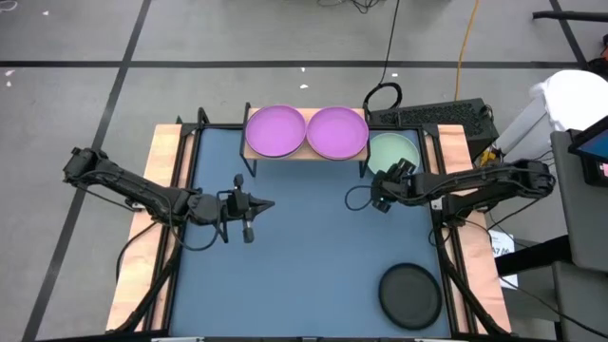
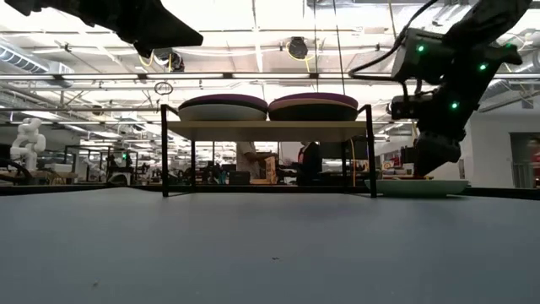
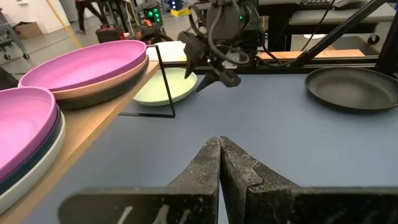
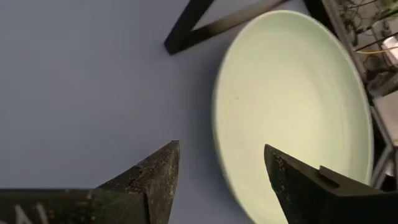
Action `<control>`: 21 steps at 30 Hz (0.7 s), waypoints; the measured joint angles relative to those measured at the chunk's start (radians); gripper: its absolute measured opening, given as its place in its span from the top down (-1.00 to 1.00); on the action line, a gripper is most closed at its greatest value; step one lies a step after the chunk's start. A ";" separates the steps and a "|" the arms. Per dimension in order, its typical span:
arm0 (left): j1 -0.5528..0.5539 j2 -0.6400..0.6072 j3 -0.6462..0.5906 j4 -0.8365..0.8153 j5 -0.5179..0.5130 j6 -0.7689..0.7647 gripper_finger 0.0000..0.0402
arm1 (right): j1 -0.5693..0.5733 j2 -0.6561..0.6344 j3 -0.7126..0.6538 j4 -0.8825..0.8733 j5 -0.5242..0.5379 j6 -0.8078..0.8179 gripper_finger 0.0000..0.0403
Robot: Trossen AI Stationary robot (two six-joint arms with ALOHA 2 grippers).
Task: Place and stack plates onto a shelf
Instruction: Stack the green plate on top of the purple plate on the shelf
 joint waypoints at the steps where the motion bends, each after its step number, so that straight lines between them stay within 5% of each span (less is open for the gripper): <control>1: 0.000 0.000 0.000 0.000 0.000 0.000 0.98 | -0.006 0.011 0.000 0.012 -0.010 -0.009 -0.08; 21: 0.000 0.000 0.000 -0.023 0.000 -0.039 0.98 | -0.078 0.181 0.001 0.094 -0.072 -0.113 0.01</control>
